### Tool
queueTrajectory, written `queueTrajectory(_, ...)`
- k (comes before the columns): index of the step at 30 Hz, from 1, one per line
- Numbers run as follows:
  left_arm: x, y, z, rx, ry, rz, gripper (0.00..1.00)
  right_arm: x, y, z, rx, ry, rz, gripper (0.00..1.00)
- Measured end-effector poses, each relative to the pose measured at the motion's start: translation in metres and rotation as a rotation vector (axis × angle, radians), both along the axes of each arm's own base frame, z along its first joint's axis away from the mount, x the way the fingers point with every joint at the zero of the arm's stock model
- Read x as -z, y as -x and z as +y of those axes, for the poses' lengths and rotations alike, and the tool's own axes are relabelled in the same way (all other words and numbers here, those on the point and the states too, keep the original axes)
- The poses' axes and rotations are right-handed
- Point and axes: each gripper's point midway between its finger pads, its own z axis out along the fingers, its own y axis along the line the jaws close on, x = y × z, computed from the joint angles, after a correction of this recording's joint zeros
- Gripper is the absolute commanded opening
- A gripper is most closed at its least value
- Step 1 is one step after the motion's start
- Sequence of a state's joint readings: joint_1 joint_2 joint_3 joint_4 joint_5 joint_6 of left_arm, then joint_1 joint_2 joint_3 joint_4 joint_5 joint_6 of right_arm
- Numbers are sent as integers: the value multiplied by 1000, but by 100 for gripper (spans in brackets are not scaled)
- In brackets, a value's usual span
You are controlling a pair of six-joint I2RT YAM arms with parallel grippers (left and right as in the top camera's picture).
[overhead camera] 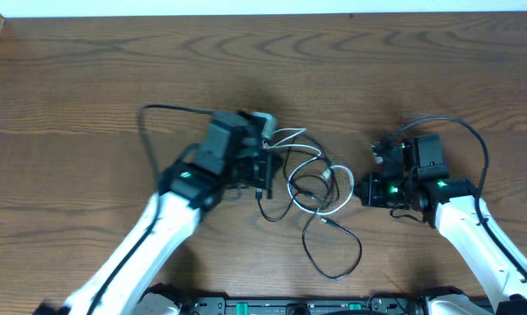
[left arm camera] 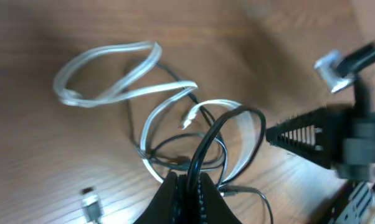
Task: Untangle cables
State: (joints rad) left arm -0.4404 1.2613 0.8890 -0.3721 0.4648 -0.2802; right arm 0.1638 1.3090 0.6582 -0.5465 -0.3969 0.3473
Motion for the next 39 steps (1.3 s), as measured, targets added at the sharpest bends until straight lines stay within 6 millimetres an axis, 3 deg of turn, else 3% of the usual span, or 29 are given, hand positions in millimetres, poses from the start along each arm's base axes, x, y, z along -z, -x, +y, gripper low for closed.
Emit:
queueTrajectory(8,-52,-10,64,-190,46,-127,7,16,-4,-67,267,286,37,12)
queueTrajectory(14,-82,-14,101,-309,66,-226,7,17,-7,-92,361,331,41,15)
queueTrajectory(20,-98,-15,129,-407,78,-279,7,16,-10,-107,421,338,39,27)
queueTrajectory(23,-107,-18,130,-415,125,-295,7,10,-24,-92,360,252,-20,33)
queueTrajectory(27,-139,-16,98,-259,281,-360,7,-12,-41,-38,130,9,-141,44)
queueTrajectory(31,-164,-3,60,-65,411,-396,7,-44,-41,18,-107,-223,-254,51)
queueTrajectory(34,-161,9,34,35,449,-343,7,-57,-29,49,-241,-315,-283,55)
queueTrajectory(39,-144,23,-7,144,459,-254,8,-51,-17,63,-289,-295,-255,55)
